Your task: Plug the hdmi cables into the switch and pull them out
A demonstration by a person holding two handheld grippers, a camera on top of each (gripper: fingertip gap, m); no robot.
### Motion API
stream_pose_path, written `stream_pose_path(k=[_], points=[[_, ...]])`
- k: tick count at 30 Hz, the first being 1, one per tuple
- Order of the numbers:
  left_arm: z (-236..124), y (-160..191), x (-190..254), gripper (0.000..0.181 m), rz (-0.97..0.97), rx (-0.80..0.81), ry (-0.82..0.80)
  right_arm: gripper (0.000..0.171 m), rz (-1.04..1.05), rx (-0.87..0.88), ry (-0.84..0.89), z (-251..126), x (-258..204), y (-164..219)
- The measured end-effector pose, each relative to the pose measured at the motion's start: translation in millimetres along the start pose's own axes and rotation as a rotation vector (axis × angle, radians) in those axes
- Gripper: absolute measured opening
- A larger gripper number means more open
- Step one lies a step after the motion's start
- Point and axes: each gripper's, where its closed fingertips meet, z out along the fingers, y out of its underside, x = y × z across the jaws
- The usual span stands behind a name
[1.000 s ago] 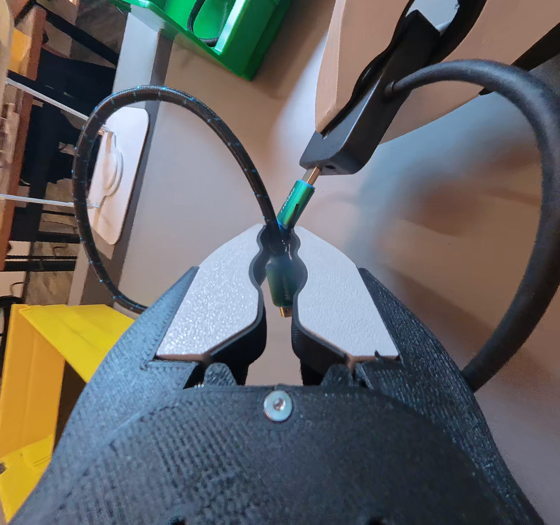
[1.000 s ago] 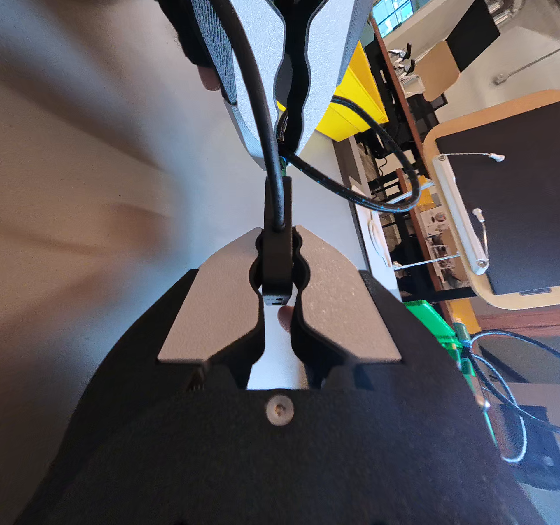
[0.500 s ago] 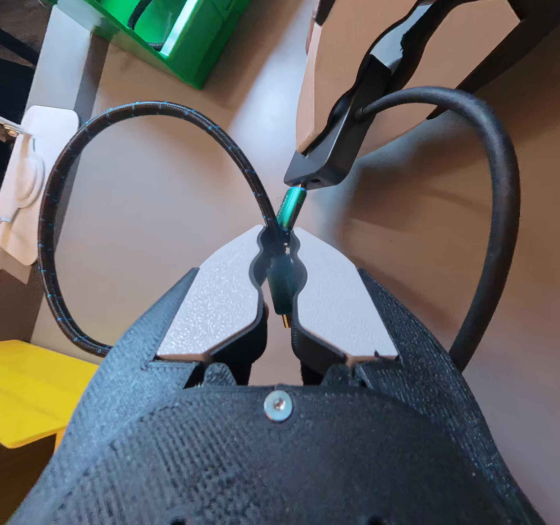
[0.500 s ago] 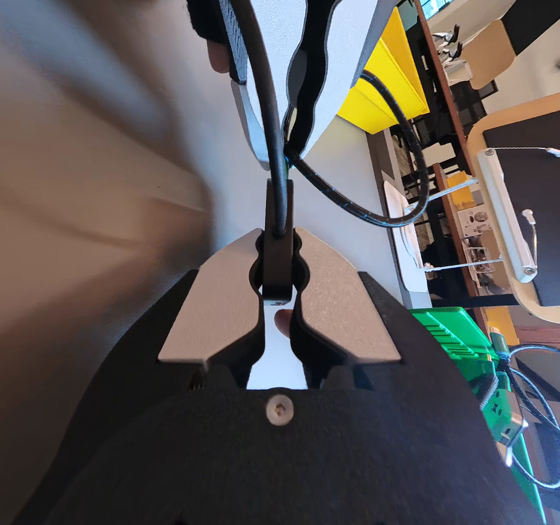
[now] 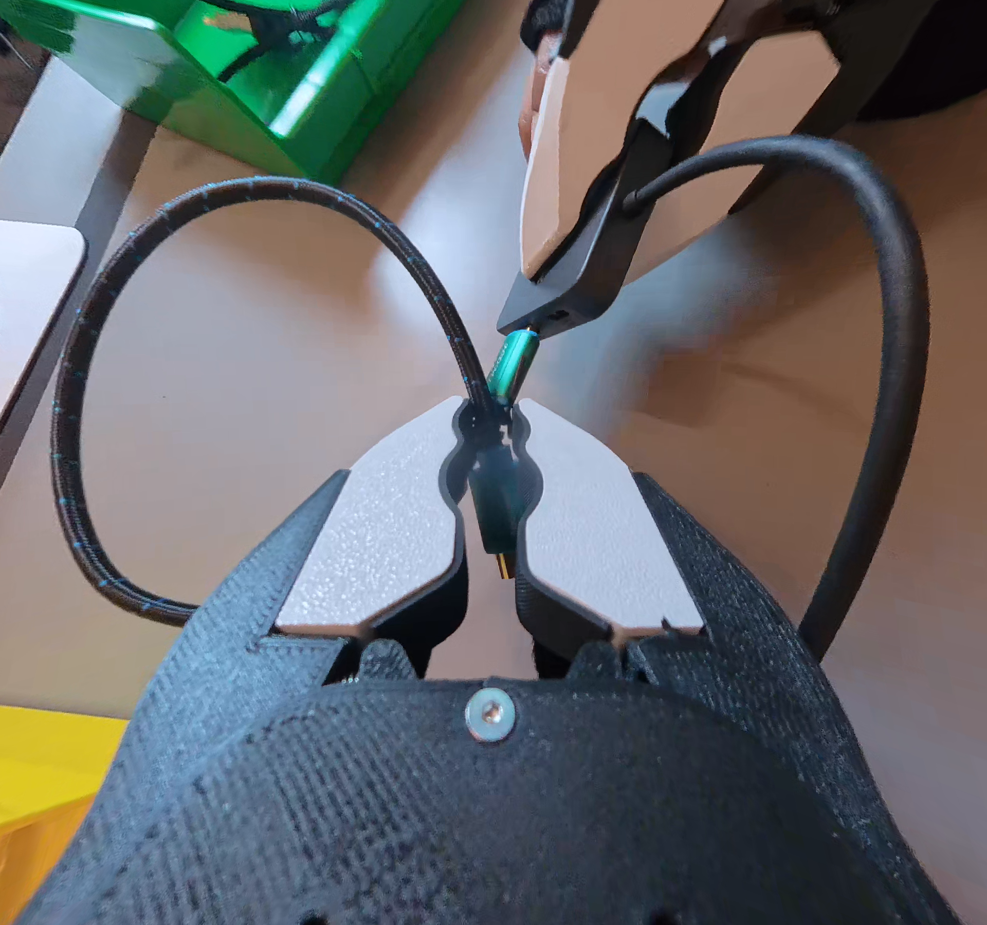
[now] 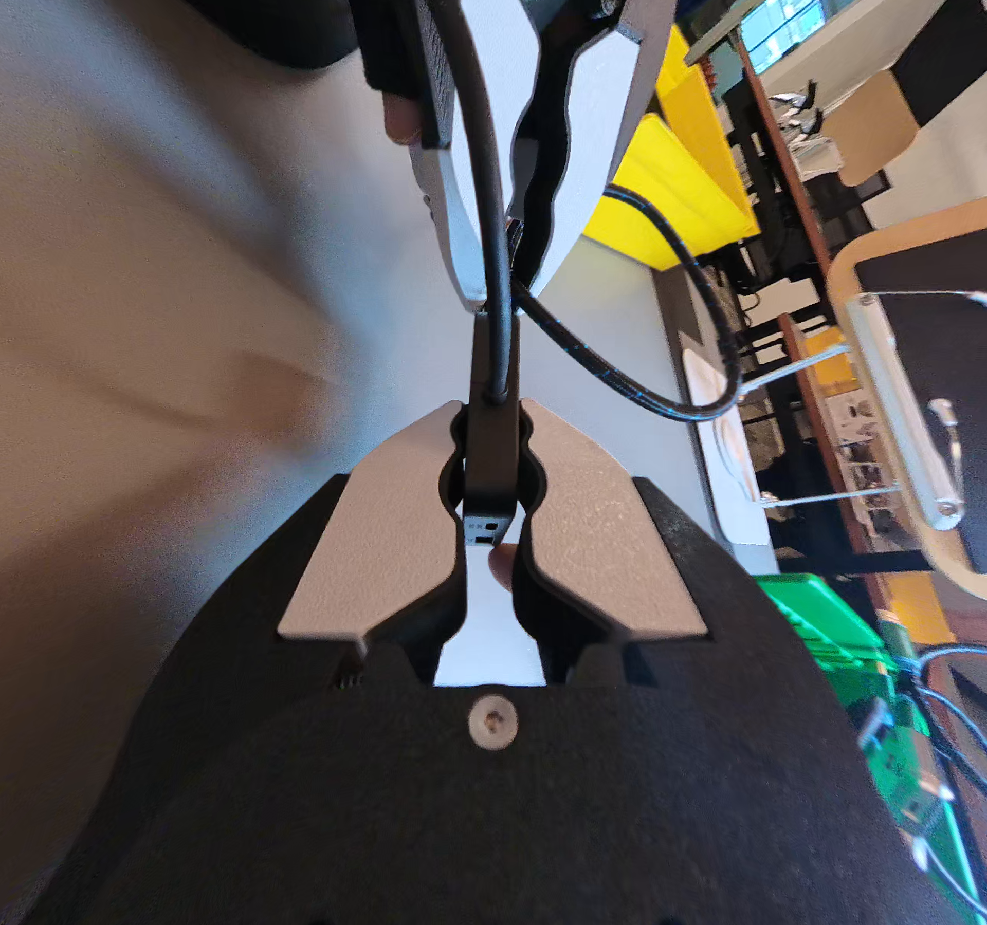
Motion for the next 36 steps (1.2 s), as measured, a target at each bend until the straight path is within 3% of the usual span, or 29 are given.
stream_pose_path(k=[1,4,7,10,13,15,17,18,20,23,27,31,33,36], points=[[-6,-6,-4,0.015,-0.034,0.063,0.007,0.014,0.0,-0.003,0.019,-1,6,-1],[-46,-36,-36,0.025,-0.168,0.357,-0.042,0.014,0.04,-0.004,0.106,-14,31,7],[-99,-47,-82,0.024,-0.308,0.656,-0.177,0.014,0.114,0.016,0.318,-44,82,15],[-118,-30,-114,0.017,-0.433,0.758,-0.267,0.014,0.15,0.017,0.587,-86,145,23],[-102,-14,-119,0.017,-0.481,0.707,-0.238,0.014,0.142,-0.156,0.731,-109,189,56],[-89,-10,-115,0.017,-0.467,0.662,-0.218,0.014,0.128,-0.366,0.766,-111,204,98],[-79,-9,-108,0.017,-0.415,0.612,-0.216,0.016,0.178,-0.659,0.62,-99,188,156],[-75,-9,-104,0.017,-0.382,0.587,-0.221,0.021,0.225,-0.72,0.555,-93,176,173],[-69,-10,-98,0.017,-0.326,0.549,-0.227,0.03,0.283,-0.668,0.477,-80,158,175],[-63,-12,-92,0.018,-0.29,0.527,-0.214,0.03,0.276,-0.606,0.486,-83,157,160],[-58,-7,-92,0.02,-0.269,0.487,-0.229,0.032,0.444,-0.461,0.418,-82,146,142],[-61,2,-100,0.021,-0.253,0.422,-0.287,0.036,0.757,-0.118,0.226,-84,128,88],[-68,13,-109,0.019,-0.225,0.325,-0.353,0.036,0.71,-0.216,0.207,-92,120,93],[-87,48,-131,0.026,-0.098,0.055,-0.532,0.037,0.617,-0.5,0.204,-96,101,133]])
